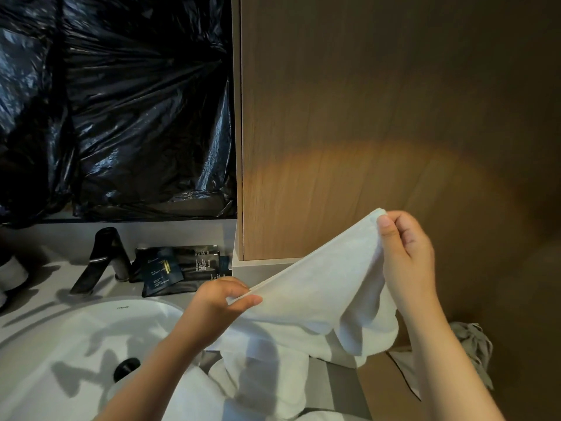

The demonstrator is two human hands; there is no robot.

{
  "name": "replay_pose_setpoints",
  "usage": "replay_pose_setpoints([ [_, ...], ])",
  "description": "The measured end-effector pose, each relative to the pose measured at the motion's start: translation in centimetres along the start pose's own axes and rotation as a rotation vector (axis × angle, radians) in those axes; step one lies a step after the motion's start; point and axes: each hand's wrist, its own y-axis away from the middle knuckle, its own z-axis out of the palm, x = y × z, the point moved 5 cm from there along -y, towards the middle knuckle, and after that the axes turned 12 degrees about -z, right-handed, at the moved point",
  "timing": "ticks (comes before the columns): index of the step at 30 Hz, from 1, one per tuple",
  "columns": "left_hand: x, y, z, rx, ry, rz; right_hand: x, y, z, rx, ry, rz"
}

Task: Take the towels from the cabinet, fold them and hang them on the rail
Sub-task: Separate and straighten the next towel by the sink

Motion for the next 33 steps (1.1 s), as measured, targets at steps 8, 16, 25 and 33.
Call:
replay_pose_setpoints([
  [8,-2.6,-2.2,-2.0,0.011,-0.232,-0.029,0.8,-4.3,-2.1,0.113,0.083,0.01],
  [16,-1.3,-3.8,-5.7,0.168,-0.125,-0.004,1.7,-6.3,-3.5,0.192,0.113,0.059],
  [25,6.6,-3.7,-13.7,0.389,0.331,0.143,1.0,-9.6,-6.8,0.392,0.135,0.034],
  [33,12.1,-3.6,-17.5,0.531,0.24,0.296,-0.2,-10.6,-7.3,0.465,0.118,0.044],
])
